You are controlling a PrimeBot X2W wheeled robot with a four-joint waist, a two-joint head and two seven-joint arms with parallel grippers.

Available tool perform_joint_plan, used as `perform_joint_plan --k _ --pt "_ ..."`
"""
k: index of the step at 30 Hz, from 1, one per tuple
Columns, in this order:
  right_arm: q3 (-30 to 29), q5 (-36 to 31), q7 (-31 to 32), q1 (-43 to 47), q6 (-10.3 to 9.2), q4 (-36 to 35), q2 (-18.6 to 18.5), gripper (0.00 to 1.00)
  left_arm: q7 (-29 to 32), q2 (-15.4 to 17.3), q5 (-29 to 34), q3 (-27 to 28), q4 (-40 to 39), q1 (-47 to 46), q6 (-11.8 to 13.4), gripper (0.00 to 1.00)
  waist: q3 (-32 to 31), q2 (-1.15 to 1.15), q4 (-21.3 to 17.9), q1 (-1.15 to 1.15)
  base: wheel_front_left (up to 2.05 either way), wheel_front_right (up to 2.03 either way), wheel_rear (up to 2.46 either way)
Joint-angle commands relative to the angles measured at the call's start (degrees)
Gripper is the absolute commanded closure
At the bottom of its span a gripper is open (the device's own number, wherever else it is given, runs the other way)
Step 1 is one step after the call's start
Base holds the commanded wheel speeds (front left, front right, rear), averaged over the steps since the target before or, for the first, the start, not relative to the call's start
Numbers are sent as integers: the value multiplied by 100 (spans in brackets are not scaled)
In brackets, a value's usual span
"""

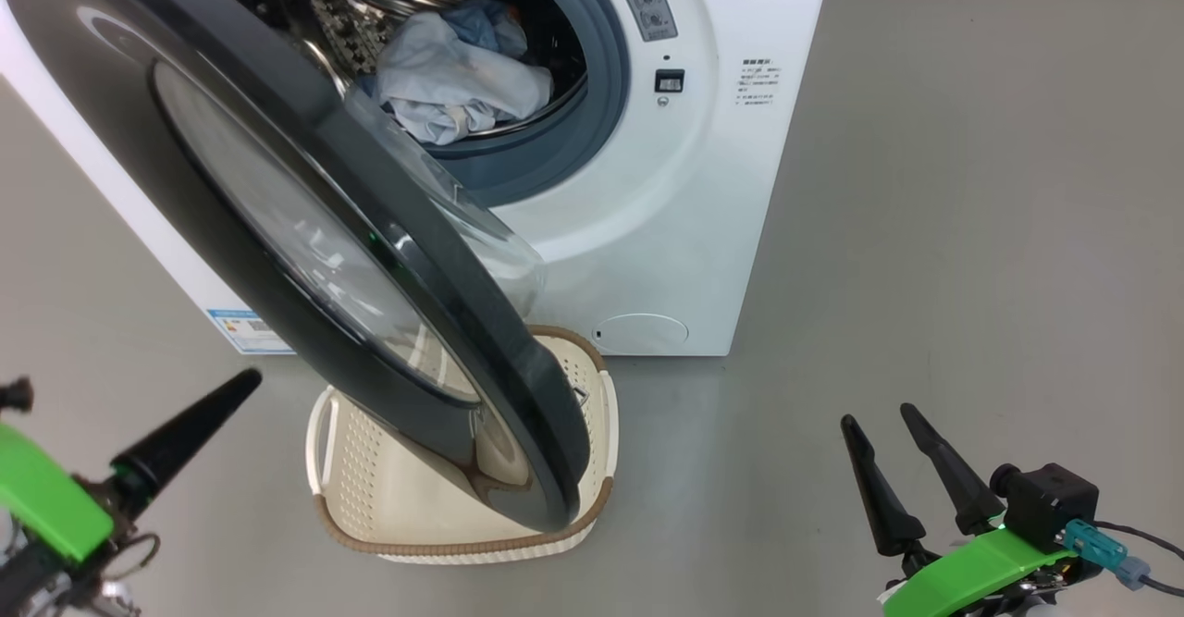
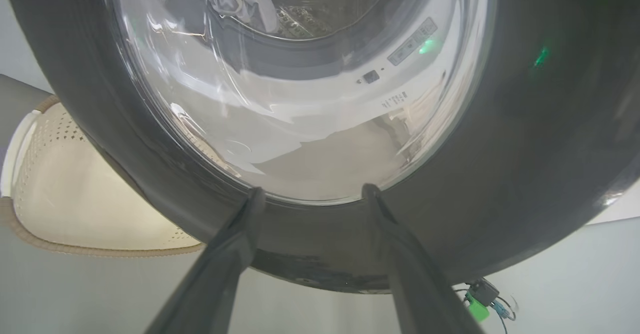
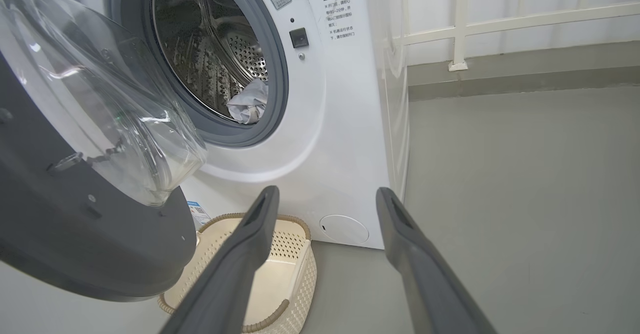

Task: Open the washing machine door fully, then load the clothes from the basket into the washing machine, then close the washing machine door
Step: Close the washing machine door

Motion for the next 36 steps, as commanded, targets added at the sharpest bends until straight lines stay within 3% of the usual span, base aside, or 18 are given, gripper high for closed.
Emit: perform_joint_plan --k 1,19,29,33,36 --pt "96 -12 -28 -15 16 -117 -84 0 -232 180 73 270 -73 -20 -17 0 -12 0 10 0 0 0 0" --pt "-88 -3 -28 11 16 -80 -310 0 -3166 285 691 -565 171 1052 -17 0 -71 0 -90 0 0 0 0" --pt "-166 11 -28 37 16 -53 -359 0 -5181 653 1523 -1806 828 1150 -17 0 -101 0 -216 0 0 0 0" --pt "-190 14 -28 64 16 -51 -361 0 -5414 615 2026 -1949 1195 1037 -17 0 -129 0 -274 0 0 0 0" --pt "-221 8 -28 114 16 -66 -352 0 -5423 371 2716 -1531 1274 989 -17 0 -153 0 -299 0 0 0 0"
